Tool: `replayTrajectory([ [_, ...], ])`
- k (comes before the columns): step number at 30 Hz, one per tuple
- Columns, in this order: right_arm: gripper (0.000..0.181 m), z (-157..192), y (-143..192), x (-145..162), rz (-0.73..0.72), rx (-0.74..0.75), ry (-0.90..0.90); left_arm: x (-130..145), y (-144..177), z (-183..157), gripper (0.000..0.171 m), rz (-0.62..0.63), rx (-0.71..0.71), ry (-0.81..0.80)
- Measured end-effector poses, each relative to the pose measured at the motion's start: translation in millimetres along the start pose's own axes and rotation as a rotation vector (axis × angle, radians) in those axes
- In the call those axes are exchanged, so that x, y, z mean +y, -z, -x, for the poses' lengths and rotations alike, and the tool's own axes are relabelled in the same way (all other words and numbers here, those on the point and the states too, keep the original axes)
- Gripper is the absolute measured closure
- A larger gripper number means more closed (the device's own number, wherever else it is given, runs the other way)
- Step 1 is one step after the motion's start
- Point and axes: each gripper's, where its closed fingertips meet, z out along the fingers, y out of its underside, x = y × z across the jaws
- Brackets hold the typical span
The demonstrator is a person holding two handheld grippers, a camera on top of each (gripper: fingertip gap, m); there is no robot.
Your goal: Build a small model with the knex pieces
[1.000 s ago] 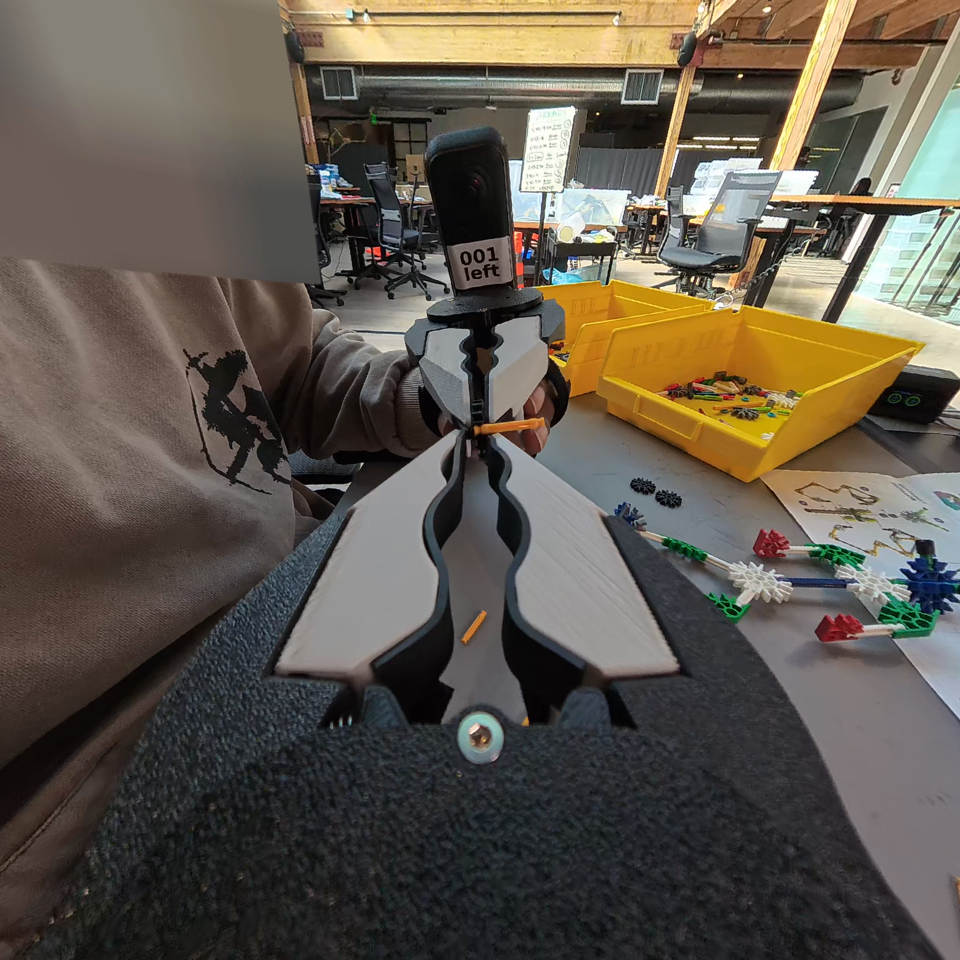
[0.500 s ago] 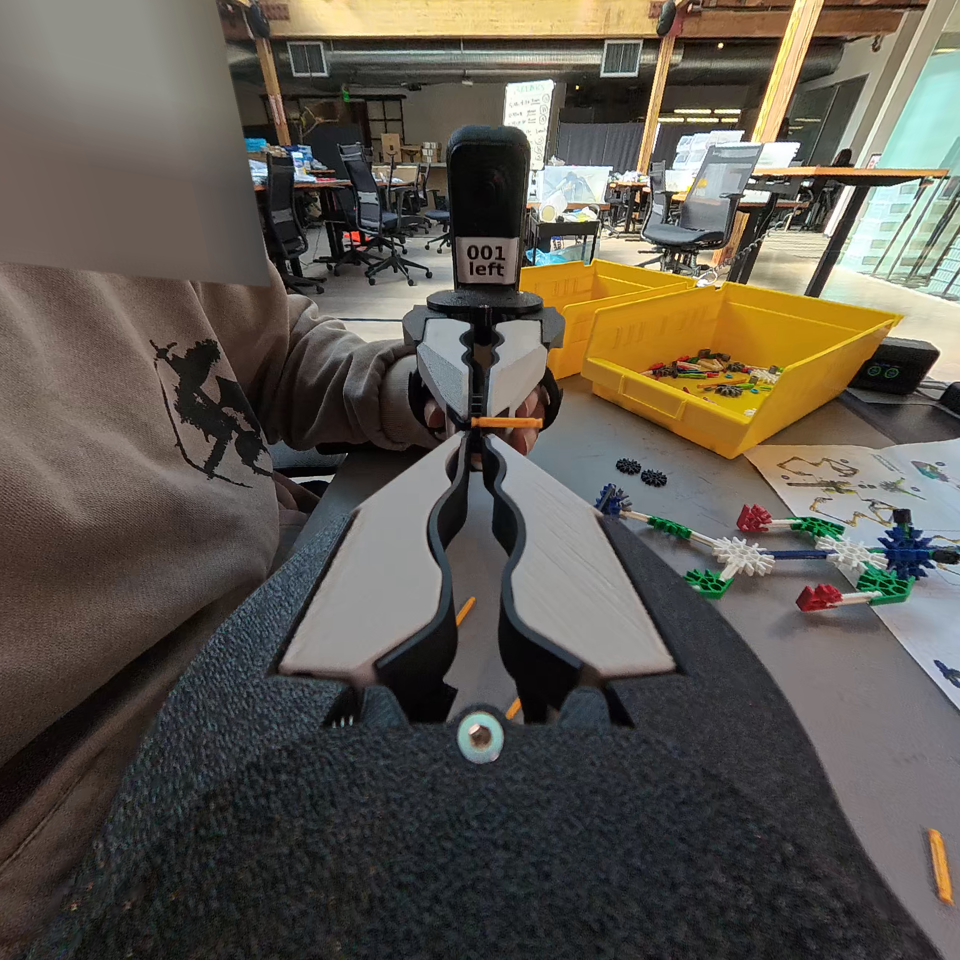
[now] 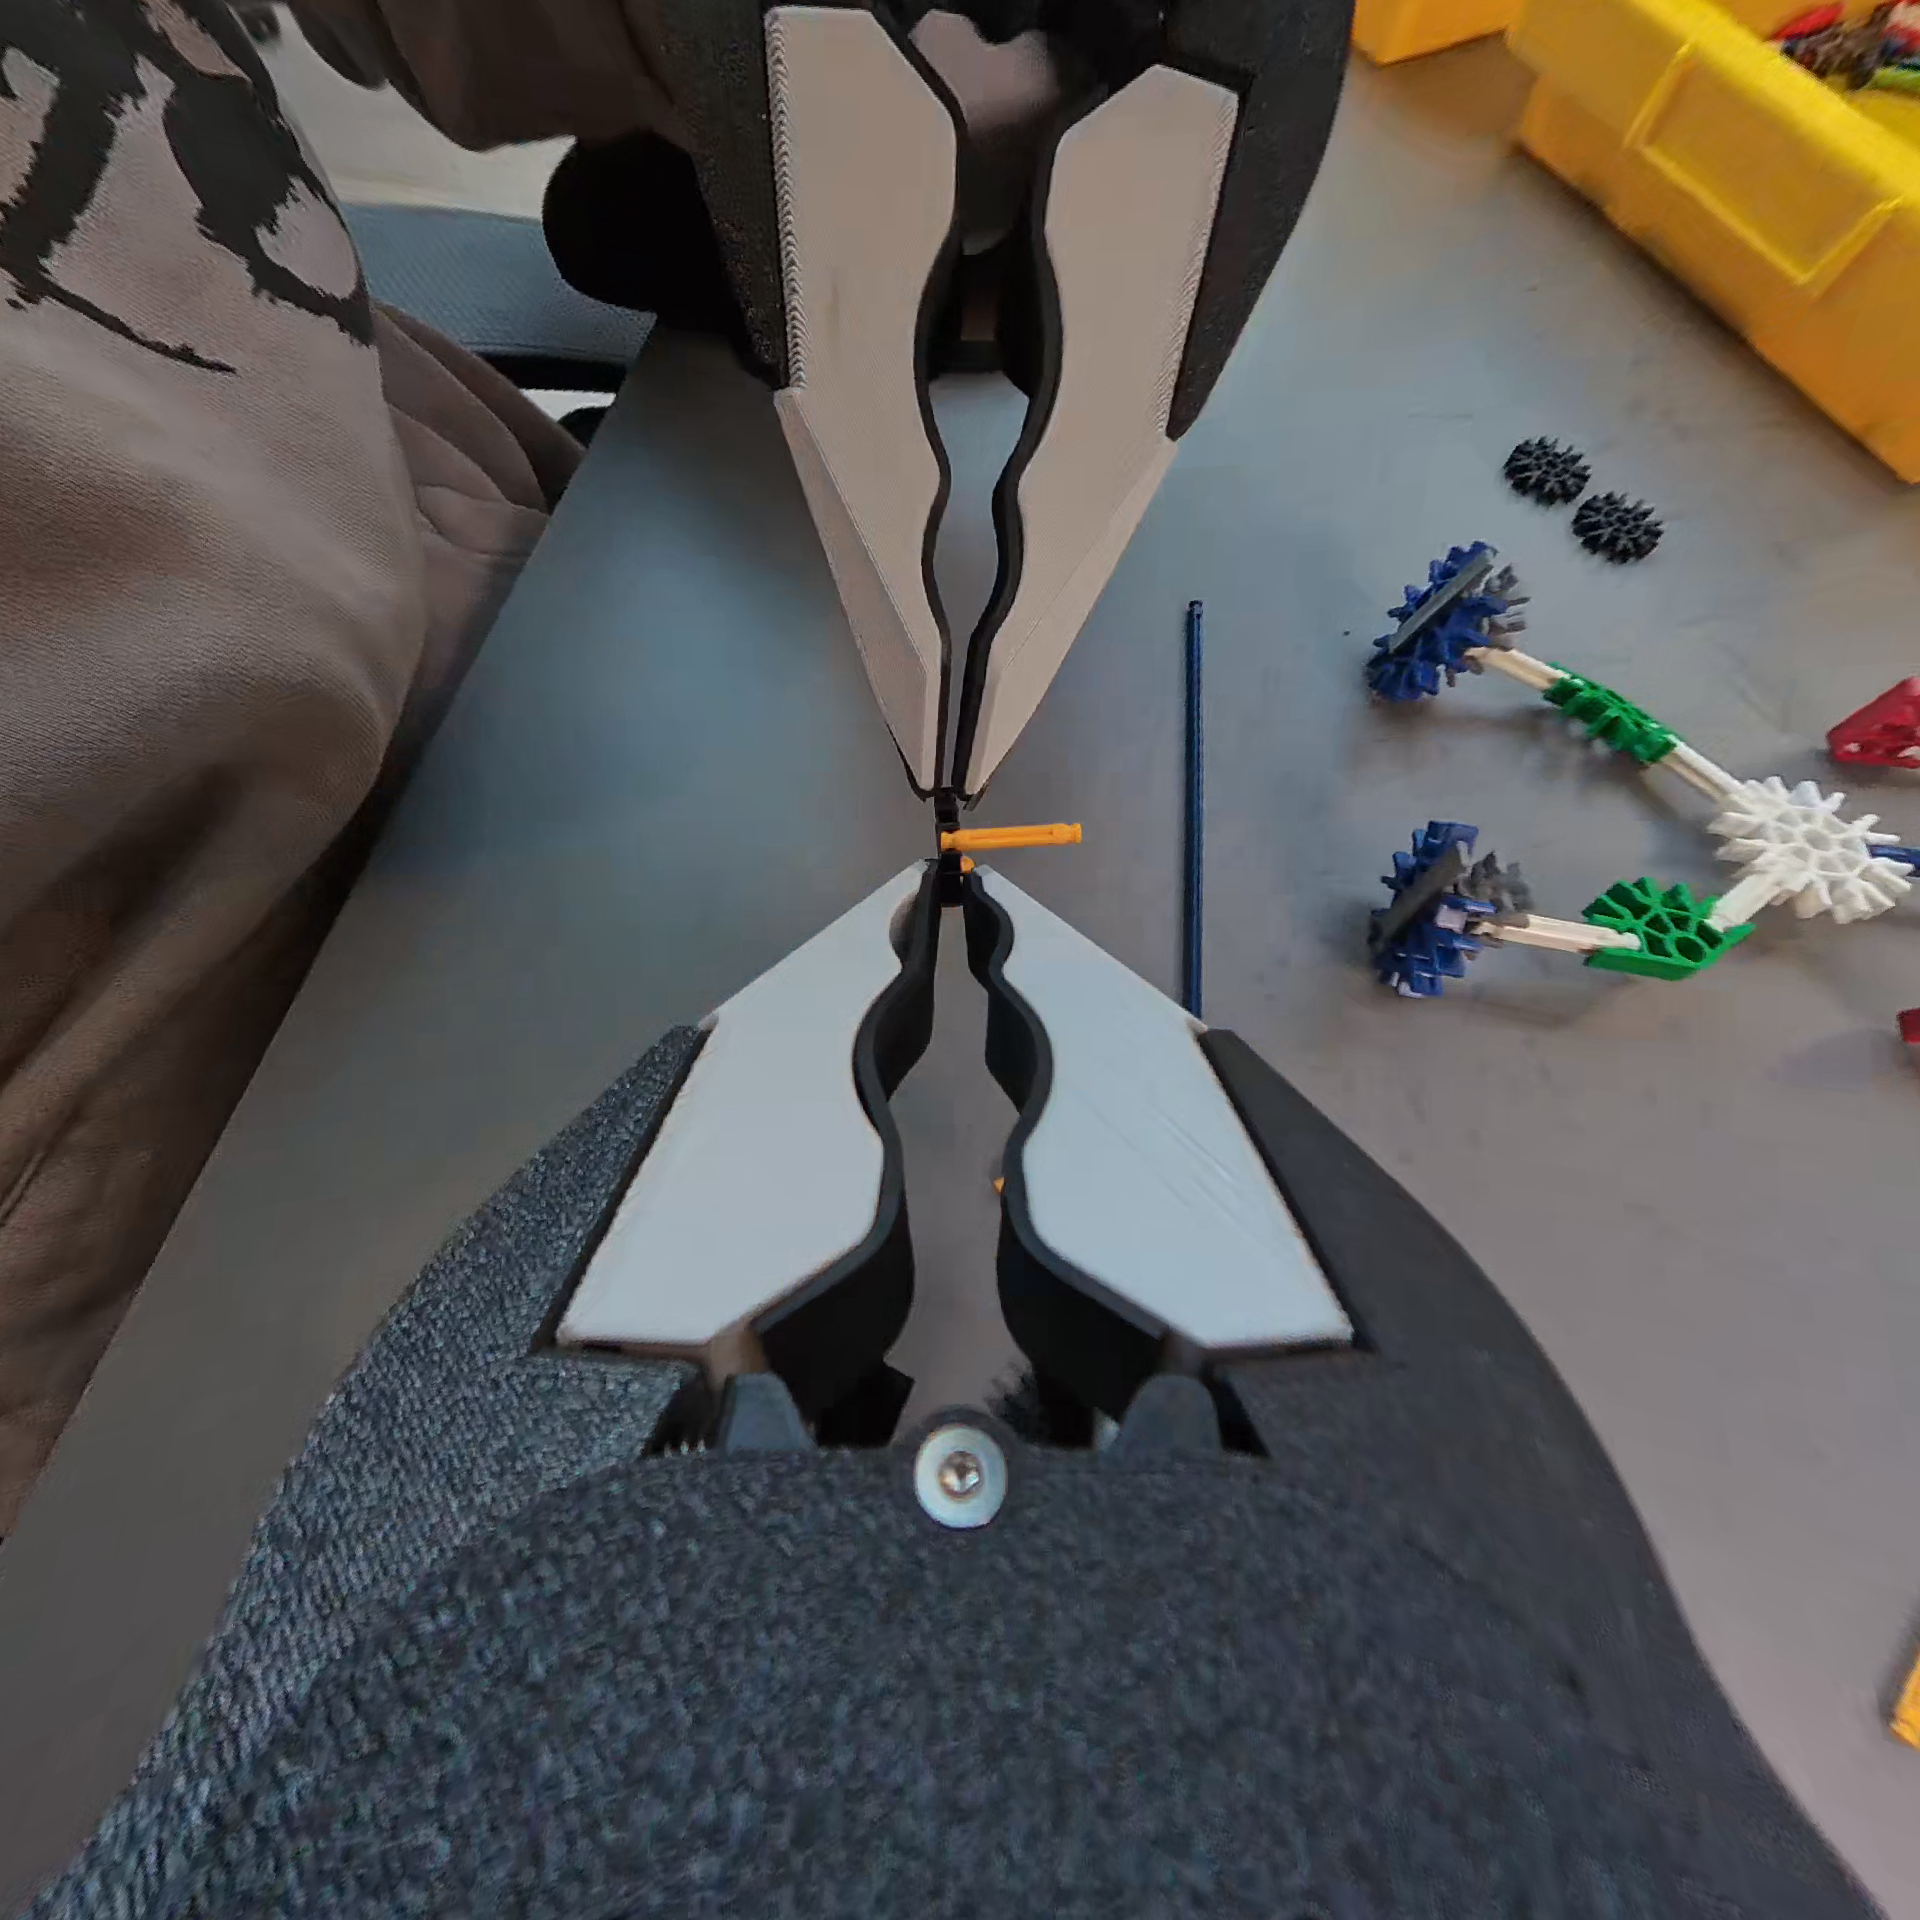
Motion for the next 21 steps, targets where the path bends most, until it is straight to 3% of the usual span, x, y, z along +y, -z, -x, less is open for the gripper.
replayTrajectory([
  [4, 0.167, -2.4, -2.2, 12.3, 0.079, -0.031, 0.0, 5.1, 4.3, 2.6, 0.171, -0.076, -0.08, 0.138],
  [8, 0.168, 8.1, -3.0, 23.3, 0.119, -0.052, 0.009, 10.5, 13.7, 4.2, 0.171, -0.148, -0.128, 0.215],
  [21, 0.168, 5.0, -26.2, 20.9, 0.227, 0.057, -0.03, 37.6, 59.0, 54.0, 0.169, -0.115, -0.355, 0.274],
])
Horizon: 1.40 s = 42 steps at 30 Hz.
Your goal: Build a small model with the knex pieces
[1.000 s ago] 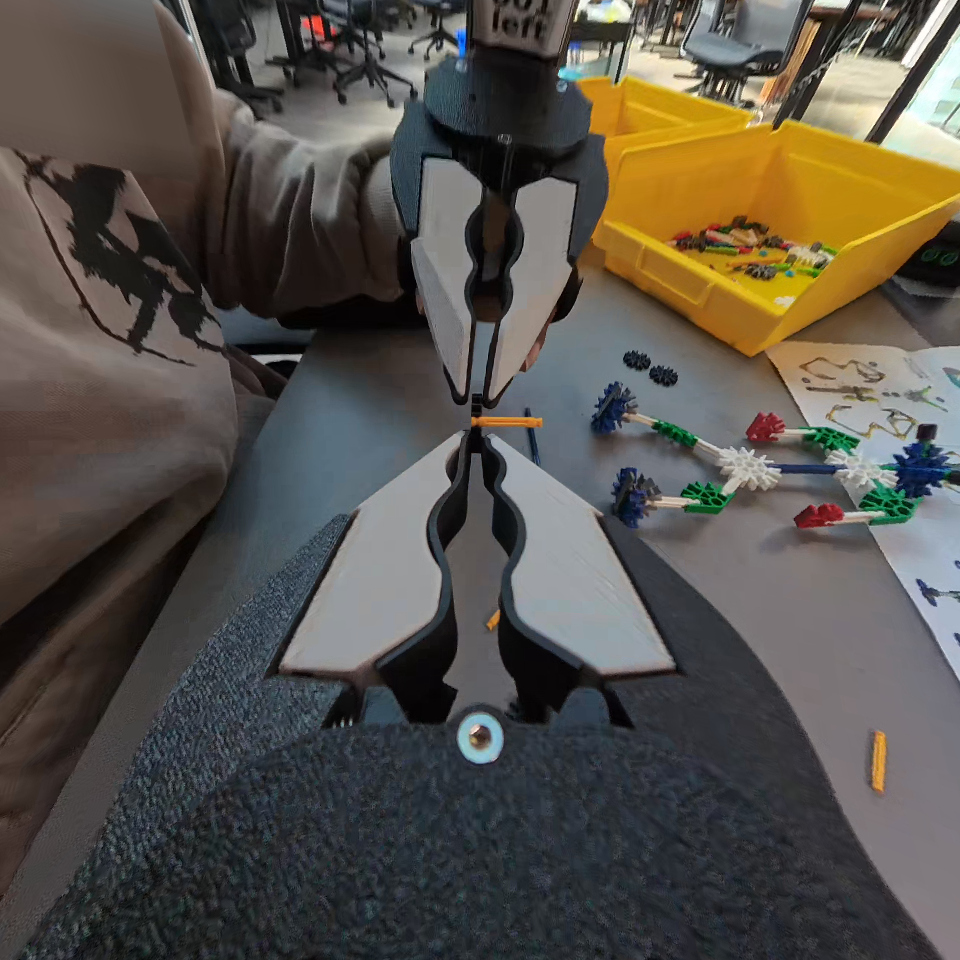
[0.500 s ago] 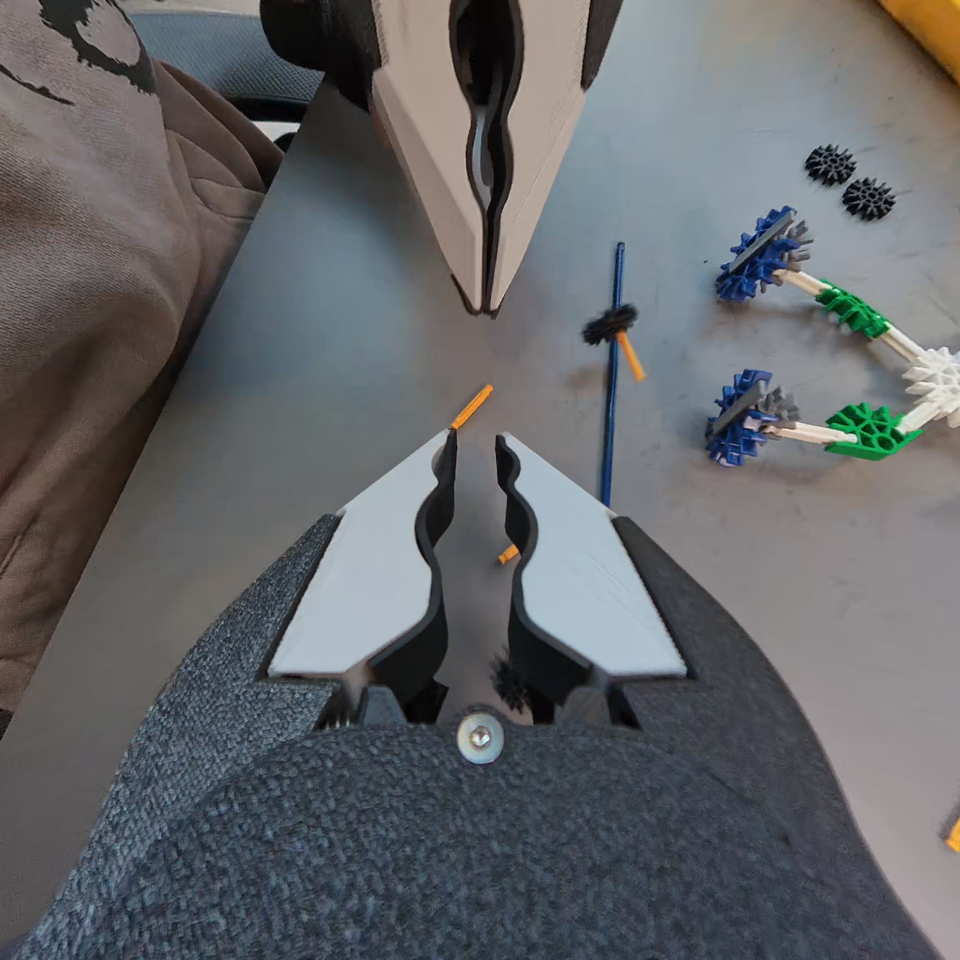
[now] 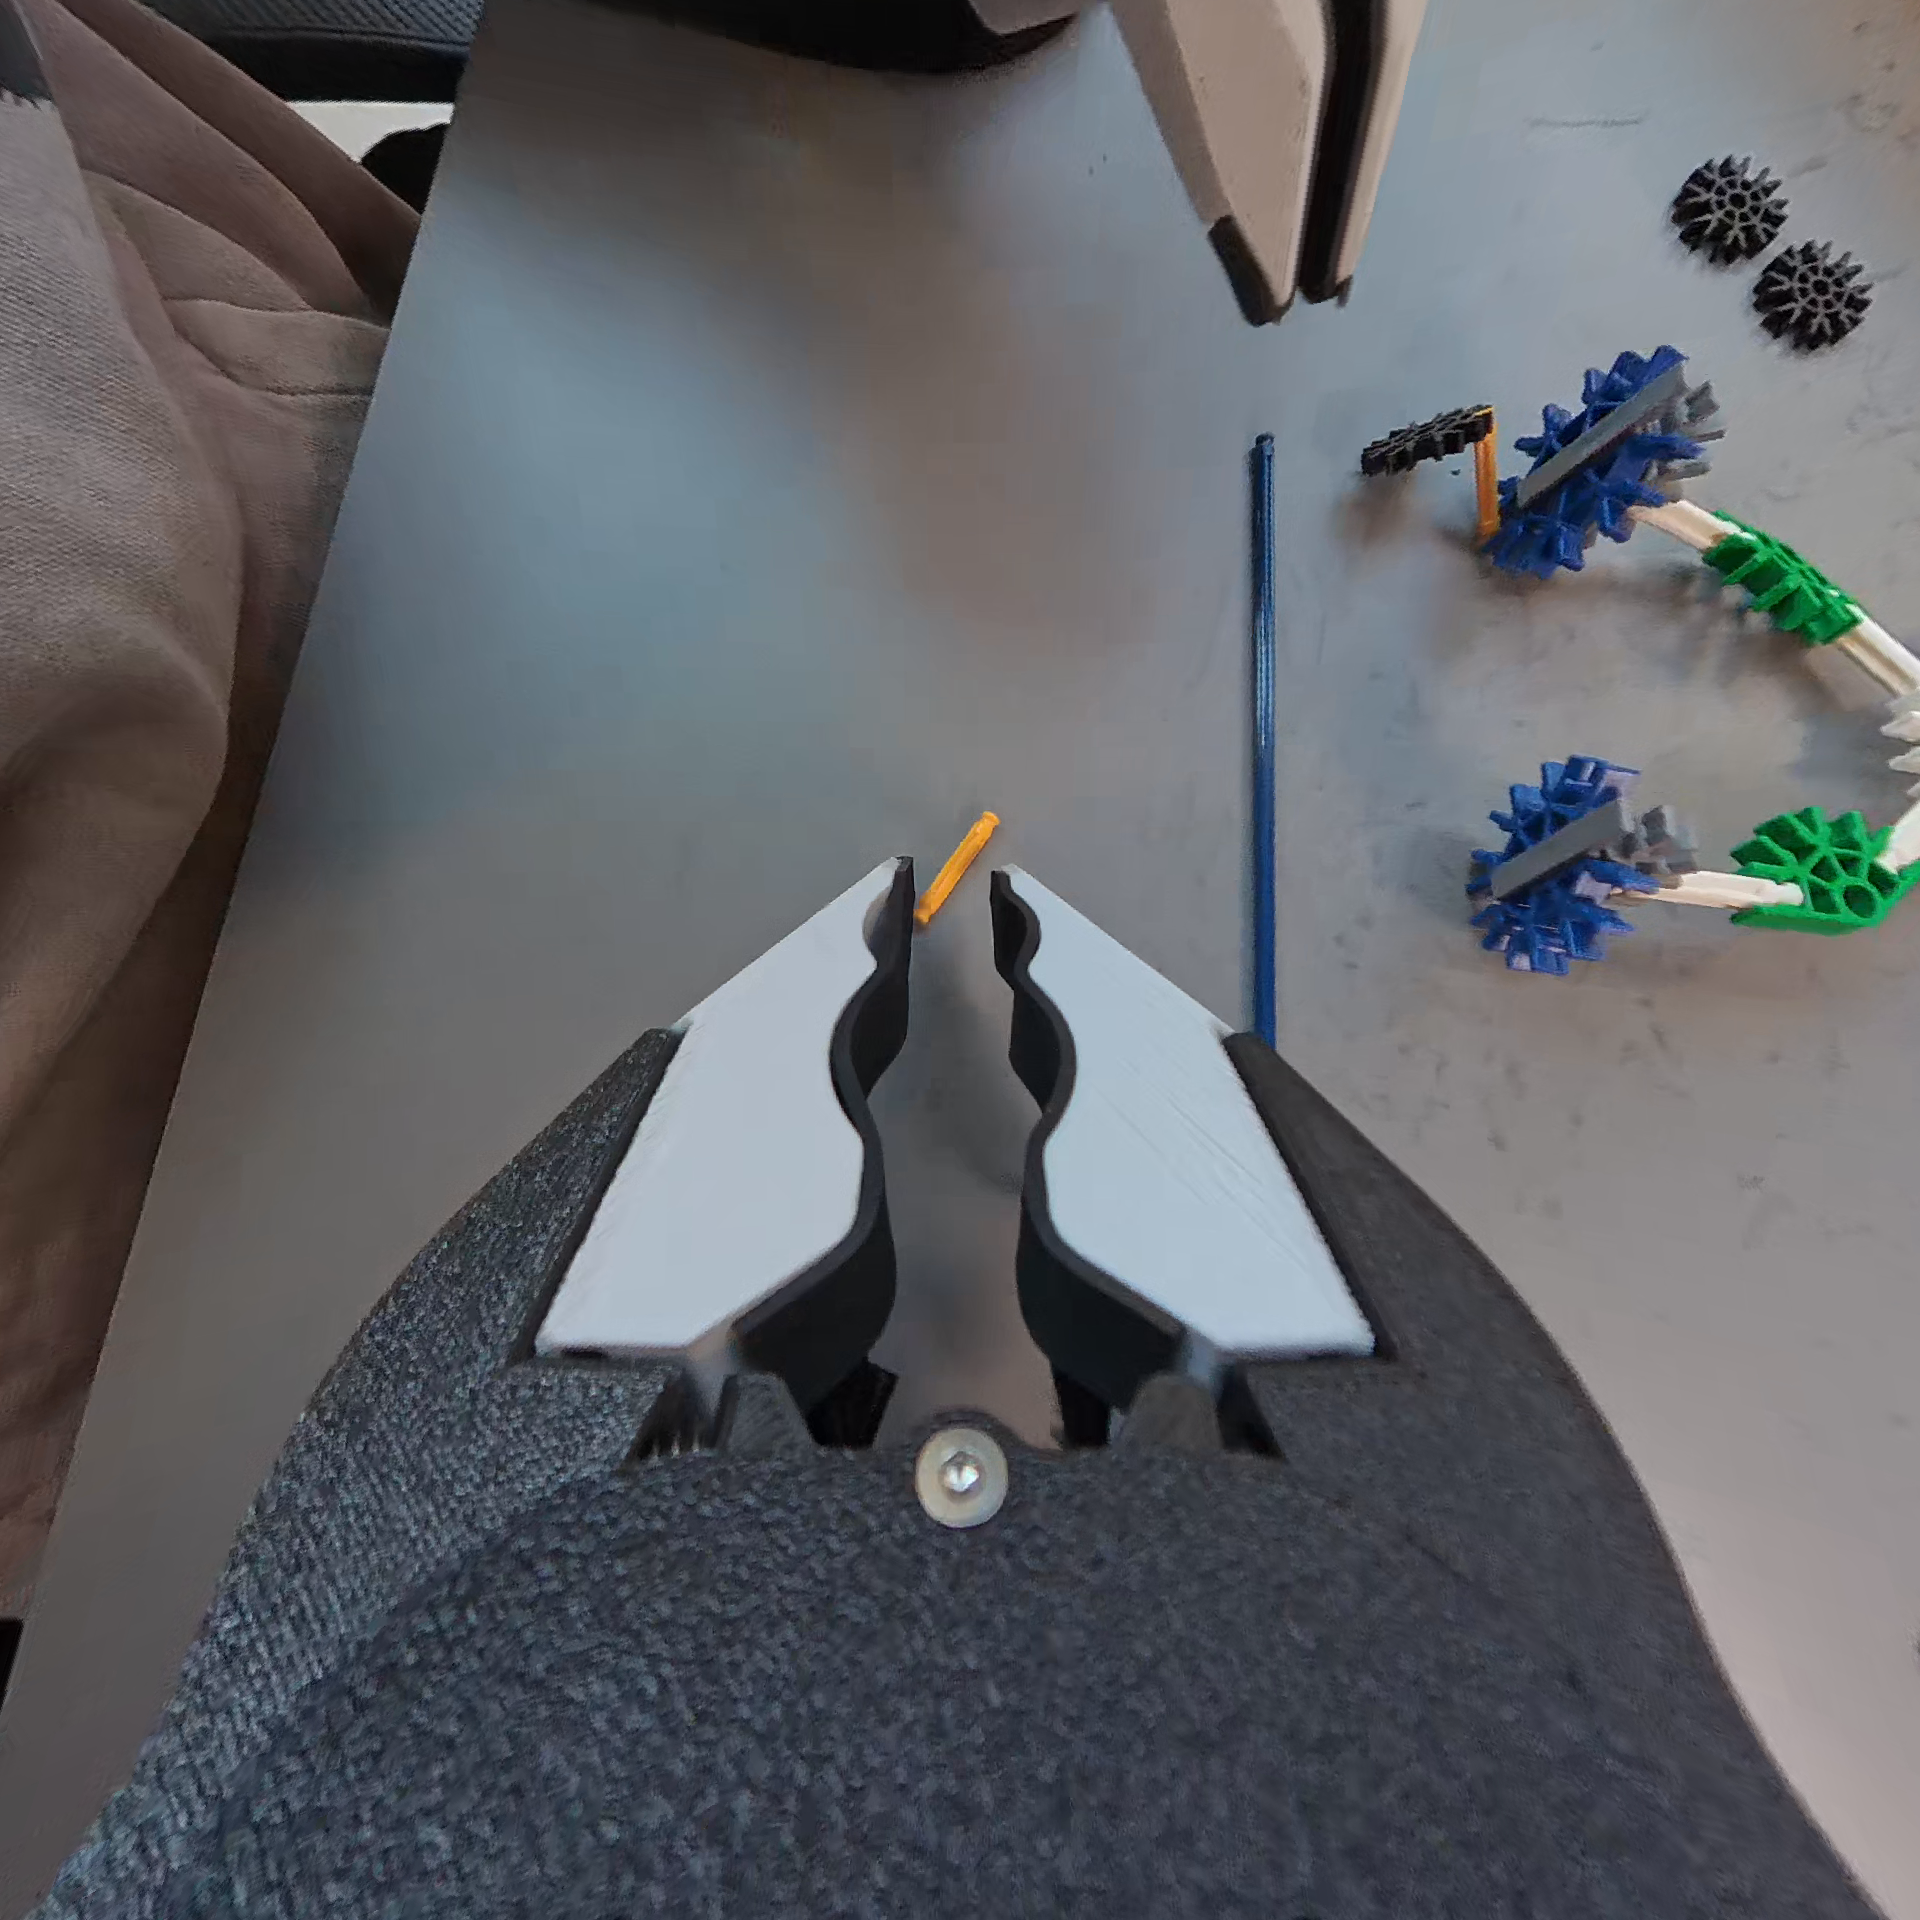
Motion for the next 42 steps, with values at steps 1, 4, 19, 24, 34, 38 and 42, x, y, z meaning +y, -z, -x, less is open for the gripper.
replayTrajectory([
  [1, 0.168, 0.2, -1.6, -0.8, 0.01, 0.005, -0.01, 1.1, 0.9, 7.8, 0.167, 0.001, -0.02, 0.006],
  [4, 0.176, -0.7, -4.4, 1.9, 0.054, 0.024, -0.021, 5.3, -0.5, 29.0, 0.161, 0.022, -0.046, 0.022],
  [19, 0.171, 7.9, 29.2, 35.3, 0.08, 0.222, -0.377, 7.7, -18.2, 9.9, 0.157, 0.085, 0.077, -0.174],
  [24, 0.165, 23.5, 40.5, 42.6, 0.031, 0.224, -0.441, 5.9, -18.2, 11.9, 0.157, 0.067, 0.084, -0.171],
  [34, 0.178, 21.1, 27.7, 39.8, 0.049, 0.222, -0.438, 6.1, -7.9, 45.1, 0.157, 0.057, 0.043, -0.098],
  [38, 0.174, 27.7, 25.9, 30.8, 0.028, 0.175, -0.426, 12.5, -7.3, 60.1, 0.157, 0.091, 0.044, -0.092],
  [42, 0.175, 15.6, 35.7, 36.5, 0.004, 0.218, -0.465, 19.0, -10.2, 65.0, 0.157, 0.119, 0.08, -0.097],
])
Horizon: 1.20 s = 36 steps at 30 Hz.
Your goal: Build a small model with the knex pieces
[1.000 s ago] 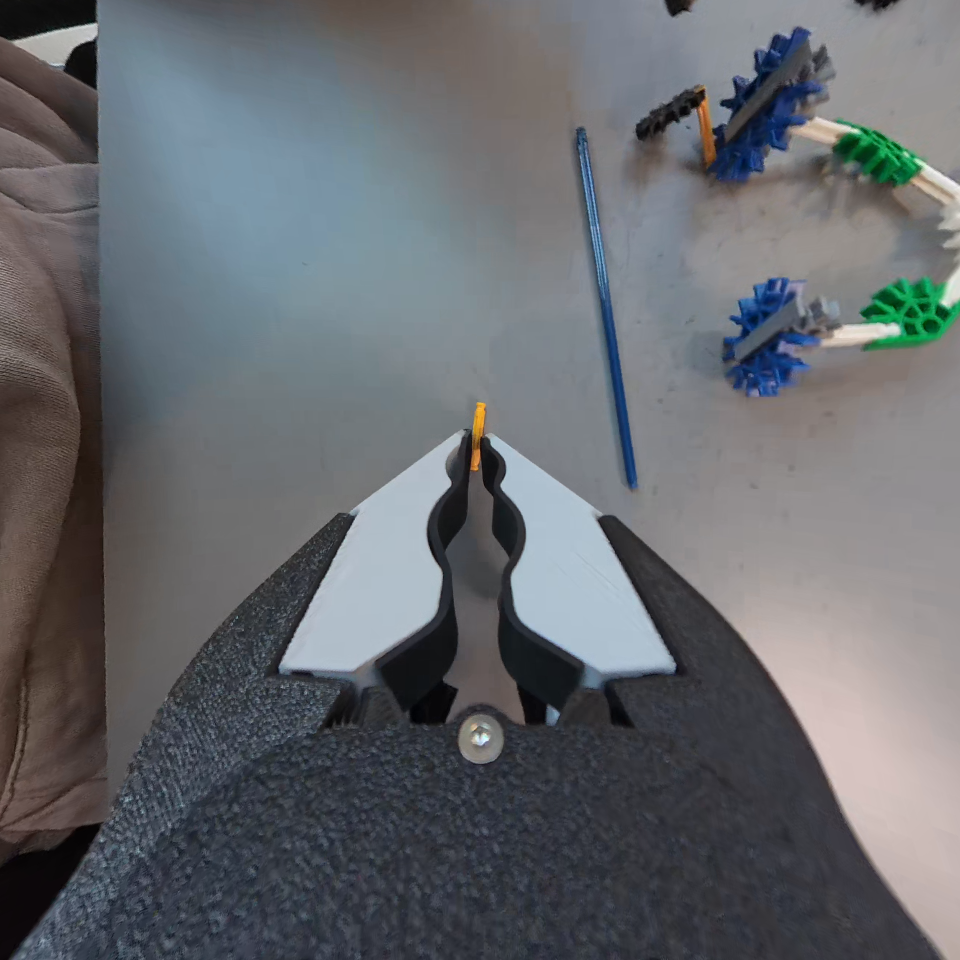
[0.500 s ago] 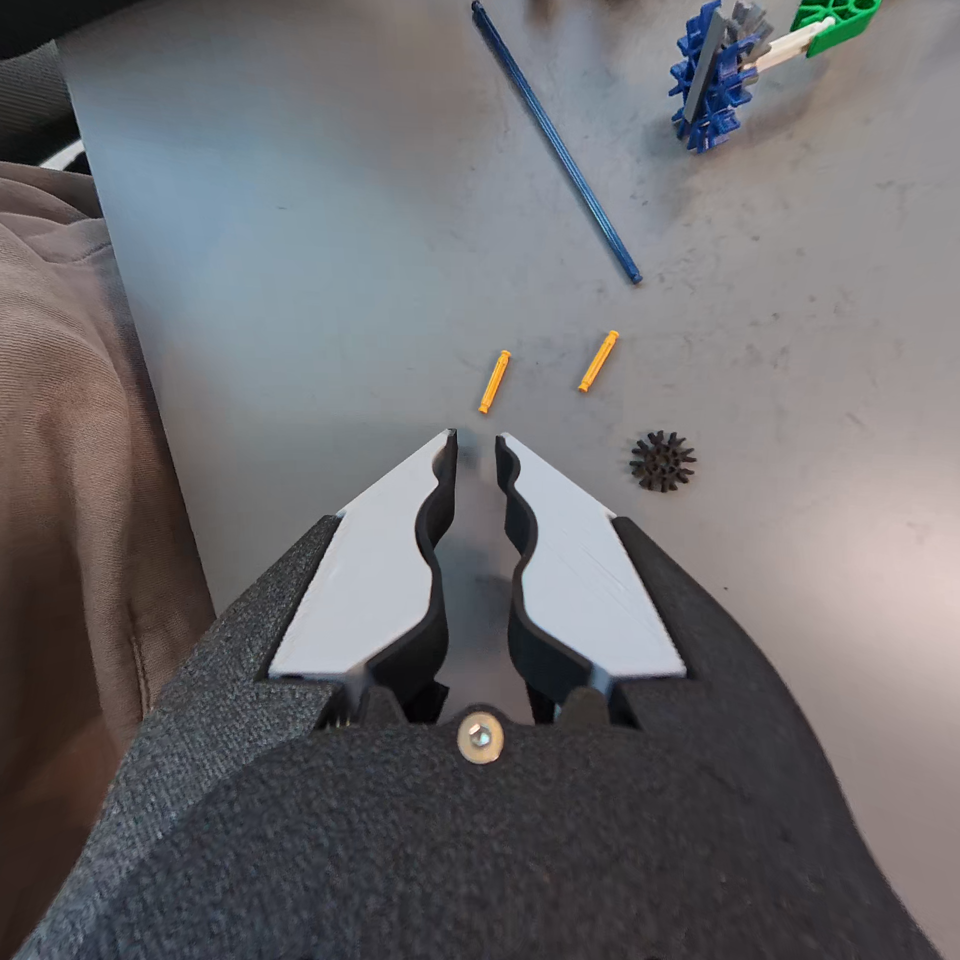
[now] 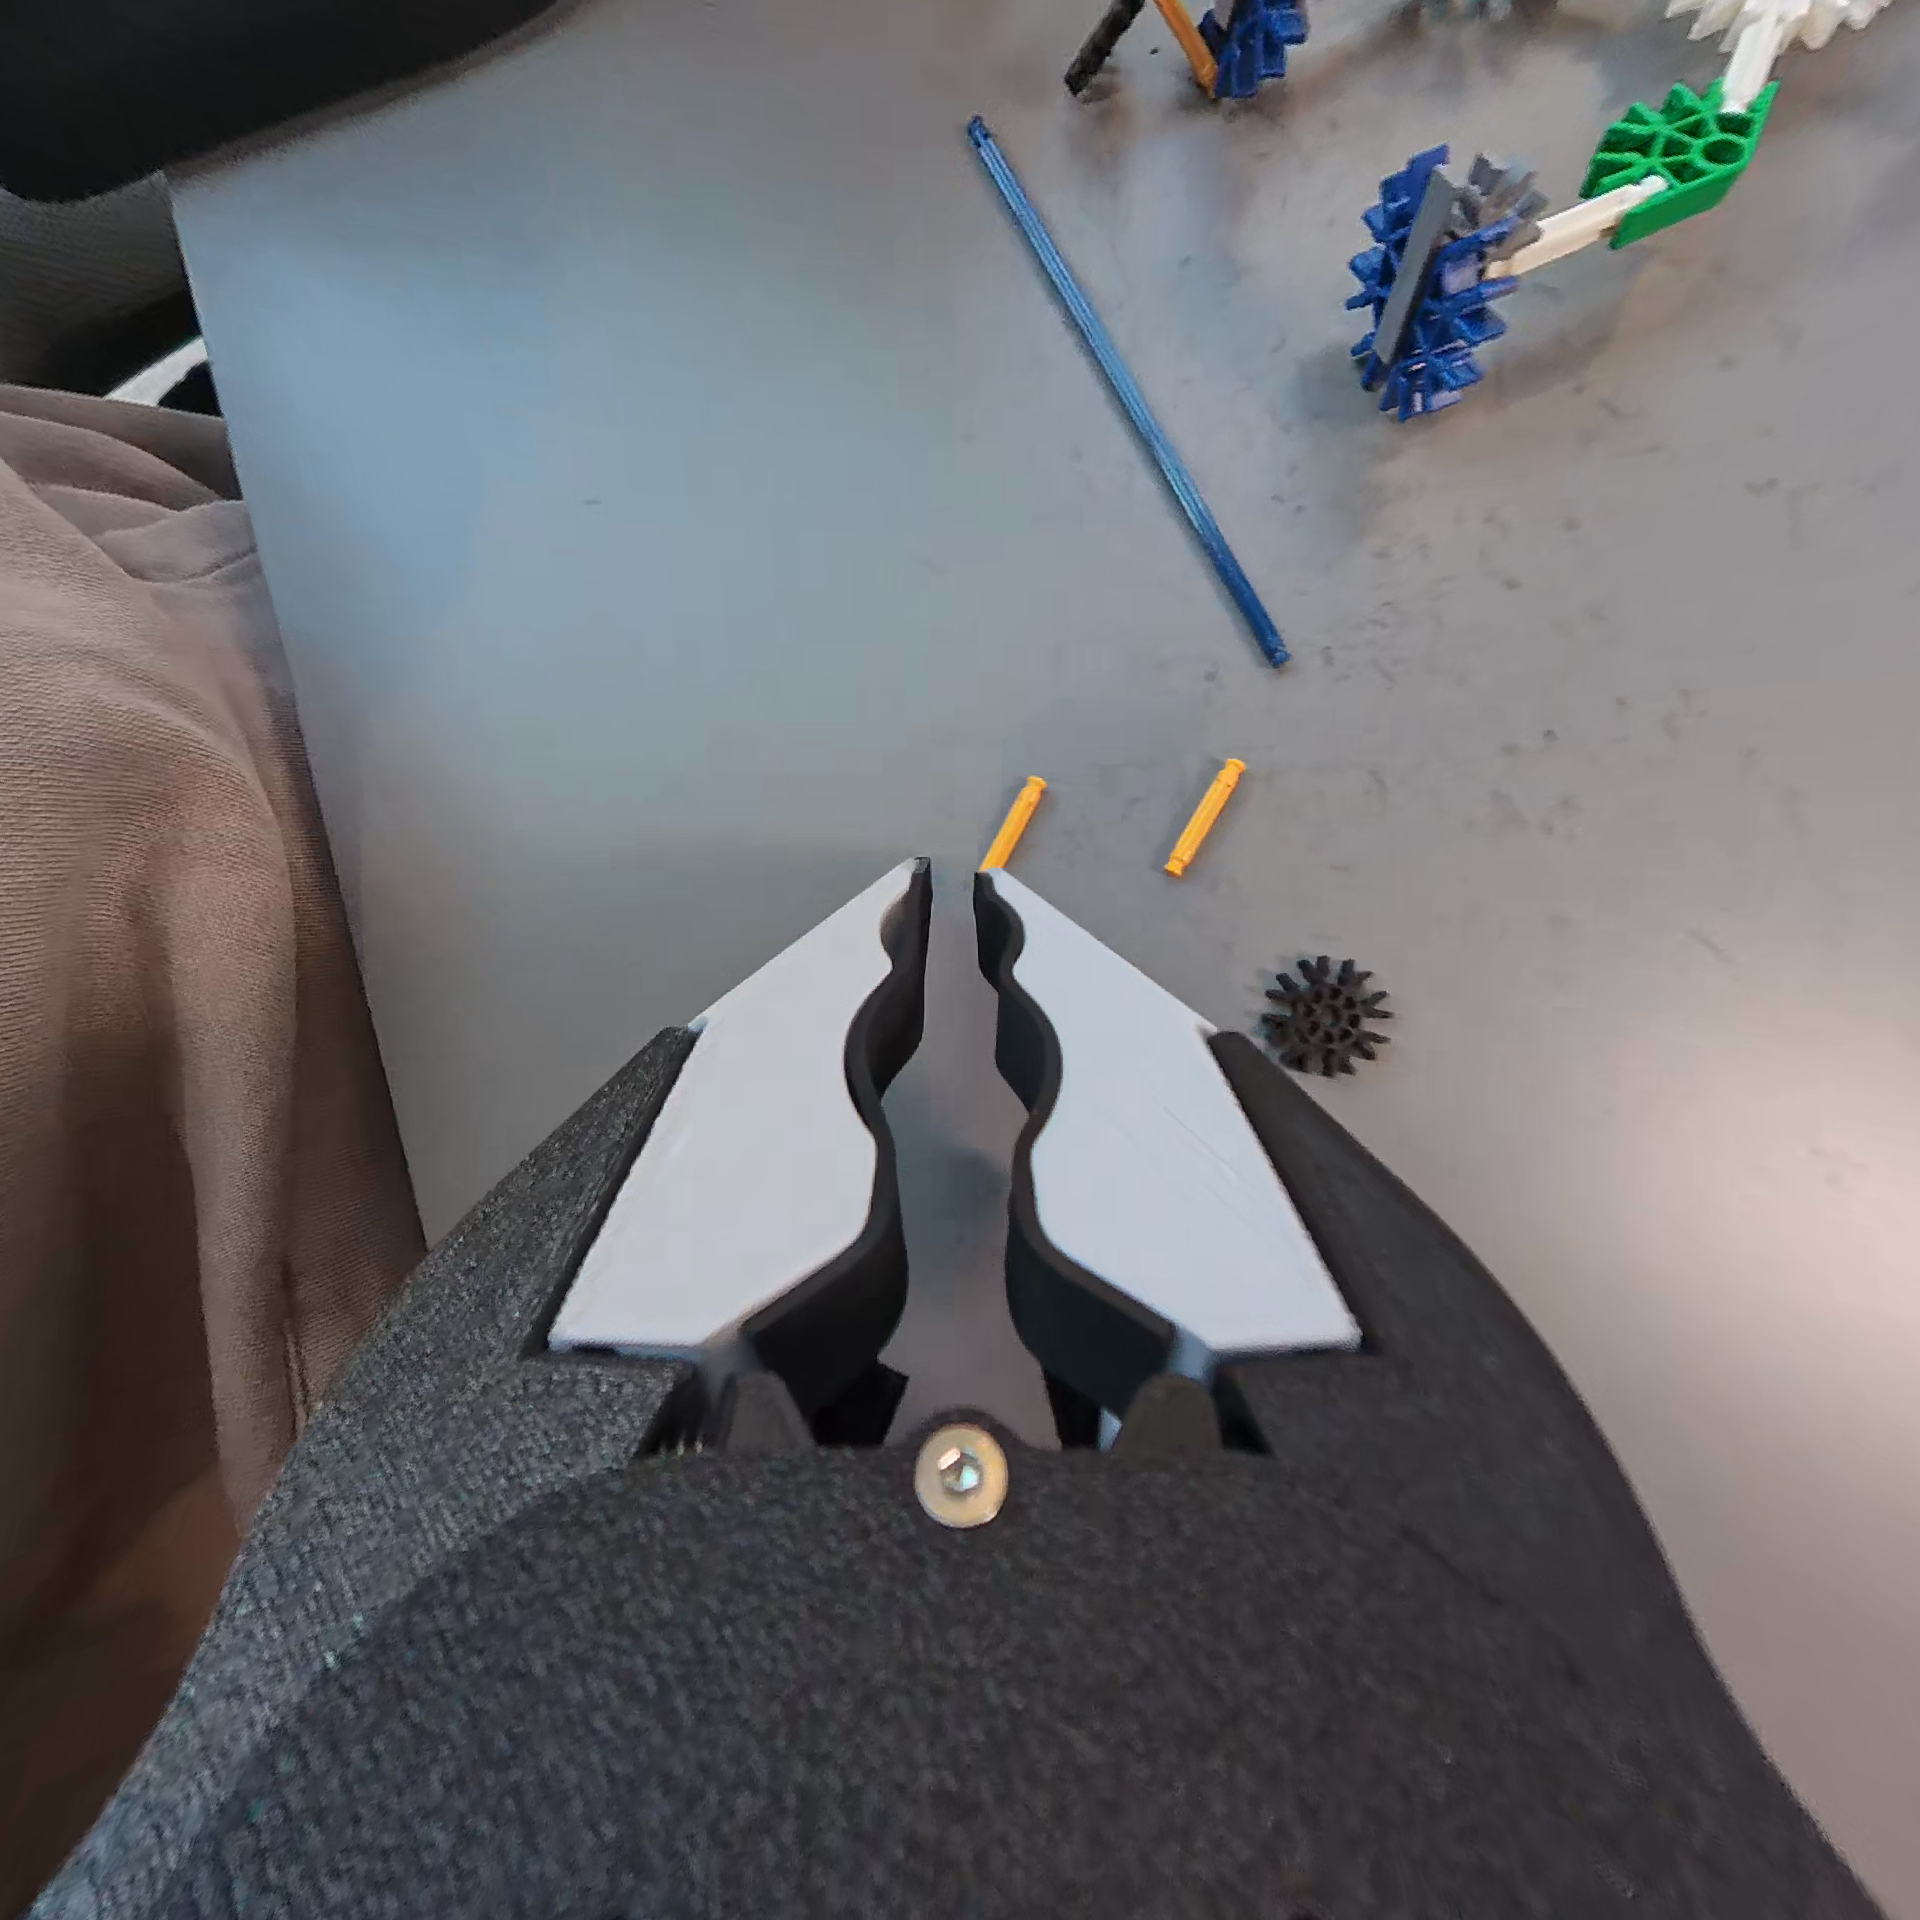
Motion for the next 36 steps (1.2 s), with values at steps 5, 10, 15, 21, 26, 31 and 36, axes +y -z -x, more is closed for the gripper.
replayTrajectory([
  [5, 0.177, 2.3, -7.1, 2.2, 0.022, -0.025, 0.003, 1.3, -7.5, -8.1, 0.154, -0.002, 0.109, 0.005],
  [10, 0.176, 10.8, -10.8, -3.5, 0.014, -0.059, 0.028, -1.5, -11.9, -9.2, 0.152, -0.008, 0.166, 0.008],
  [15, 0.174, 3.0, -4.6, -2.1, -0.014, -0.043, 0.003, -4.8, -13.6, -11.2, 0.151, -0.004, 0.254, 0.078],
  [21, 0.173, -0.7, 2.5, 4.0, -0.046, -0.035, -0.022, -6.1, -19.3, -11.4, 0.152, 0.014, 0.249, 0.152],
  [26, 0.173, -2.1, 3.4, 3.8, -0.066, -0.034, -0.027, -1.5, -21.7, -15.2, 0.154, 0.062, 0.172, 0.101],
  [31, 0.173, -1.2, 2.4, 1.2, -0.081, -0.039, -0.015, -2.5, -23.7, -20.2, 0.163, 0.062, 0.132, 0.081],
  [36, 0.173, -1.3, 2.2, 1.3, -0.093, -0.041, -0.012, -7.9, -23.7, -24.2, 0.168, 0.028, 0.108, 0.076],
])
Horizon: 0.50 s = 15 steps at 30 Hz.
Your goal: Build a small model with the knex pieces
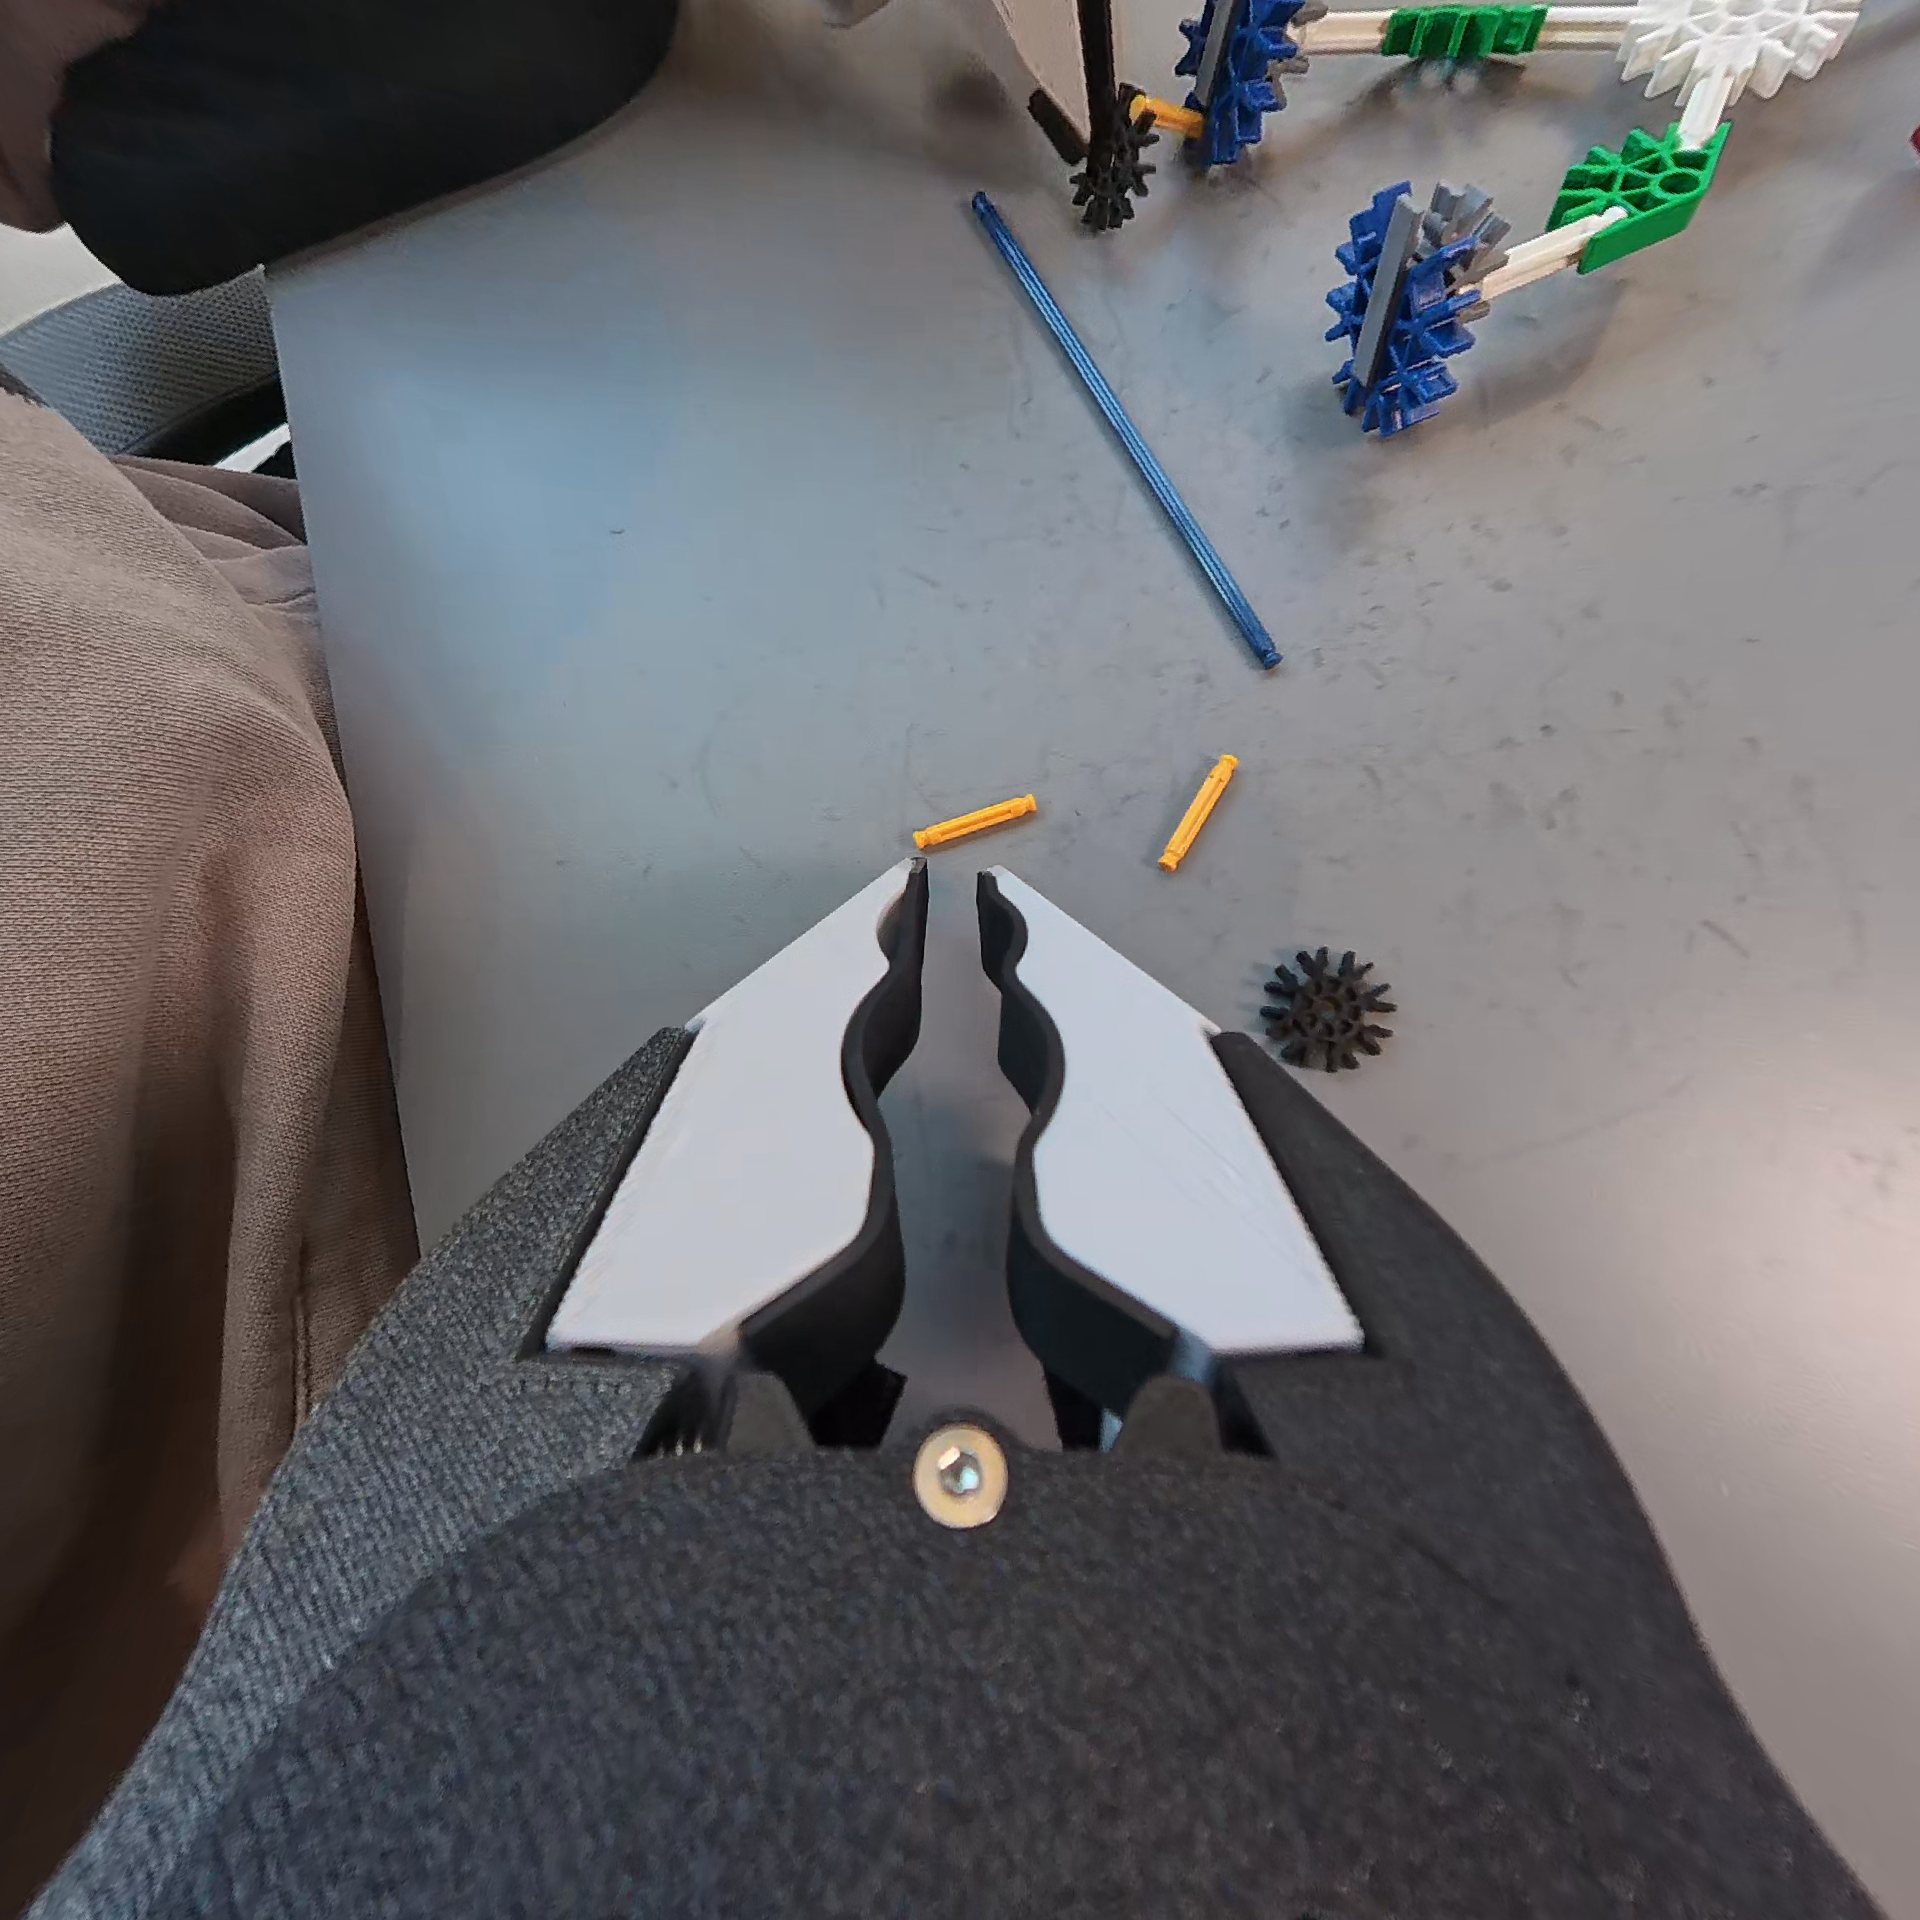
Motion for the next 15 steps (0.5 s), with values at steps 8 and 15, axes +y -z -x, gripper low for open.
replayTrajectory([
  [8, 0.172, 0.9, 7.4, -13.6, -0.077, -0.012, 0.064, -2.0, 7.9, -14.8, 0.17, -0.037, 0.005, -0.029],
  [15, 0.171, -5.9, 14.6, -43.7, -0.153, 0.004, 0.218, -27.6, 18.7, -48.3, 0.17, -0.147, 0.089, -0.084],
])
